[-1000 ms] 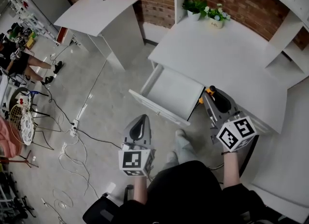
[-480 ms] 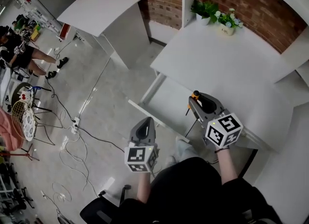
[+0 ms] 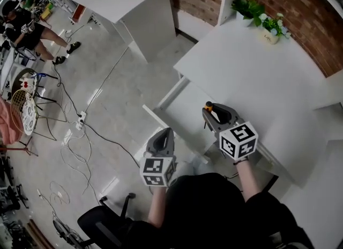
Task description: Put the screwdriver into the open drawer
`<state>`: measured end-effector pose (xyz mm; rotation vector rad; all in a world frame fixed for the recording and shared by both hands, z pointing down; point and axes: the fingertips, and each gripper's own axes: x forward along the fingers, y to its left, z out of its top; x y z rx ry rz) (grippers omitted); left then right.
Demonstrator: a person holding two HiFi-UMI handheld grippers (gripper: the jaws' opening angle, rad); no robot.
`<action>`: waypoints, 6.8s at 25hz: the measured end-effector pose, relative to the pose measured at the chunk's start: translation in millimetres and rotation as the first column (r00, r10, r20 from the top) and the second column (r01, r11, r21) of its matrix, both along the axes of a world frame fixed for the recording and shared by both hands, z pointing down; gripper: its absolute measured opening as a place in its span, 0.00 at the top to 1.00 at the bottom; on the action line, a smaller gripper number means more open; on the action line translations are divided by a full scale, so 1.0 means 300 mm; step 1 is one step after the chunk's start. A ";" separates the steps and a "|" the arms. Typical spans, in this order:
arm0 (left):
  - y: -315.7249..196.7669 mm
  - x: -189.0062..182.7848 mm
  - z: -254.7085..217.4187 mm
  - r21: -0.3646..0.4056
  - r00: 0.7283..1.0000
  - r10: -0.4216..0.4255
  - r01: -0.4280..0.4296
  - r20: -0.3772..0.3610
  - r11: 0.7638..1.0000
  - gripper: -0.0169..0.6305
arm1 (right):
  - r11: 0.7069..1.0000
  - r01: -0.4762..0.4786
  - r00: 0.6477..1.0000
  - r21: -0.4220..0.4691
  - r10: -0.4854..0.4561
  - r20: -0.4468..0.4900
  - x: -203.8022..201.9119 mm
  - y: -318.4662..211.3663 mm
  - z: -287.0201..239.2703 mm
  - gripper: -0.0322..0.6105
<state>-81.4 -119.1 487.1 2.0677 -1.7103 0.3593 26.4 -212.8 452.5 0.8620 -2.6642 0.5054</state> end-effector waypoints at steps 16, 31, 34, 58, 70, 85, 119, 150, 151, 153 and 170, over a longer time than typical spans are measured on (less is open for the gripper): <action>-0.115 -0.051 0.169 -0.067 0.997 0.047 -0.051 -0.064 0.996 0.96 | 0.979 0.086 0.968 -0.182 -0.126 -0.218 -0.165 -0.022 0.476 0.78; -0.186 -0.049 0.213 -0.061 0.993 0.064 -0.071 -0.098 0.996 0.96 | 0.941 0.074 0.945 -0.330 -0.171 -0.278 -0.213 -0.066 0.788 0.78; -0.194 -0.054 0.220 -0.064 0.993 0.056 -0.063 -0.101 0.996 0.96 | 0.932 0.068 0.944 -0.357 -0.176 -0.280 -0.232 -0.068 0.835 0.78; -0.235 -0.073 0.256 -0.078 0.993 0.035 -0.044 -0.109 0.996 0.96 | 0.889 0.002 0.928 -0.458 -0.172 -0.330 -0.317 -0.089 1.056 0.78; -0.245 -0.091 0.260 -0.082 0.994 0.031 -0.040 -0.103 0.996 0.96 | 0.894 -0.019 0.898 -0.448 -0.182 -0.401 -0.322 -0.086 1.095 0.78; -0.246 -0.089 0.229 -0.065 0.995 0.055 -0.061 -0.085 0.996 0.96 | 0.891 -0.054 0.940 -0.451 -0.107 -0.324 -0.319 -0.110 1.043 0.71; -0.163 -0.110 -0.177 0.155 0.998 0.063 -0.059 -0.023 0.986 0.96 | 0.989 0.089 0.995 -0.121 -0.082 0.061 -0.244 -0.001 0.127 0.92; -0.153 -0.206 -0.505 0.385 0.999 -0.018 0.000 0.044 0.923 0.96 | 0.966 -0.115 0.960 0.232 0.048 0.276 0.007 -0.099 -0.440 0.93; -0.153 -0.211 -0.512 0.389 0.999 -0.025 0.007 0.042 0.921 0.96 | 0.964 -0.119 0.960 0.237 0.050 0.277 0.012 -0.101 -0.447 0.93; -0.152 -0.220 -0.522 0.397 0.998 -0.039 0.019 0.042 0.918 0.96 | 0.962 -0.125 0.959 0.244 0.054 0.278 0.021 -0.105 -0.456 0.93; -0.139 -0.229 -0.527 0.396 0.997 -0.058 0.032 0.054 0.918 0.96 | 0.954 -0.134 0.963 0.269 0.062 0.261 0.039 -0.115 -0.449 0.93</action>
